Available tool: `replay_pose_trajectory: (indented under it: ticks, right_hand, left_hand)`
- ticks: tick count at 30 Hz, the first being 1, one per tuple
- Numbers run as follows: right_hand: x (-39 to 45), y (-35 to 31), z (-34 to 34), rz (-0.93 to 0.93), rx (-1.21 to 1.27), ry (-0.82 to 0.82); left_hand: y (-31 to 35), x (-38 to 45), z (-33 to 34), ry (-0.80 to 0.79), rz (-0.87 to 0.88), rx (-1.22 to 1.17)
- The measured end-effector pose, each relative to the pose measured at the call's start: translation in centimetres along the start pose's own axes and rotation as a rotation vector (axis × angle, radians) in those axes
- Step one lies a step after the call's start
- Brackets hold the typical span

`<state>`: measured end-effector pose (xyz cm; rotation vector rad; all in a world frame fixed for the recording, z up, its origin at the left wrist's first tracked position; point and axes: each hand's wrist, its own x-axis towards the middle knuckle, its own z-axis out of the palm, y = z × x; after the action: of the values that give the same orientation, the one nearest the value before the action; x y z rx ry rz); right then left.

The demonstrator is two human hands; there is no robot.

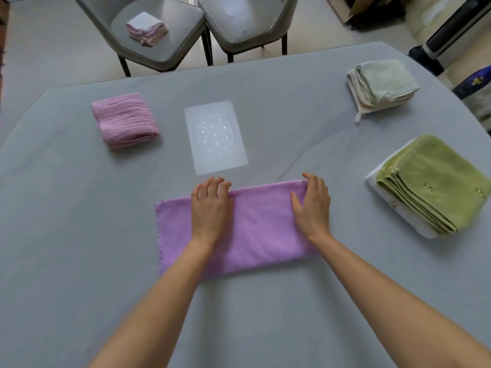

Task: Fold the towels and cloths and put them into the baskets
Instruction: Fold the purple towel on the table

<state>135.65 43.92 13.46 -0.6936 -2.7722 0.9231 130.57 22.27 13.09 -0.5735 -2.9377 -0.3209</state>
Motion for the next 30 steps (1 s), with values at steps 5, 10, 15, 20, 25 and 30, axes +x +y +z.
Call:
replay_pose_trajectory:
  ticks: [5, 10, 15, 20, 25, 30]
  right_hand:
    - [-5.8, 1.6, 2.1, -0.32, -0.244, 0.086]
    - [-8.3, 1.8, 5.0, -0.589, -0.448, -0.192]
    - [-6.8, 4.1, 3.9, -0.538, -0.511, -0.189]
    - [-7.4, 5.3, 2.2, -0.206, -0.539, -0.127]
    - [-7.7, 0.5, 2.5, -0.397, -0.485, -0.13]
    - [-9.0, -5.6, 7.4, -0.462, -0.41, -0.272]
  left_hand:
    - [2.9, -3.7, 1.6, -0.098, 0.347, -0.028]
    - [2.2, -4.7, 2.9, -0.269, 0.037, 0.097]
    - [2.7, -4.8, 3.5, -0.26, 0.028, 0.089]
    - [2.6, -5.2, 3.5, -0.332, 0.038, 0.091]
    - [1.2, -5.6, 2.2, -0.261, 0.008, -0.031]
    - [-3.2, -8.3, 0.5, -0.15, -0.118, -0.017]
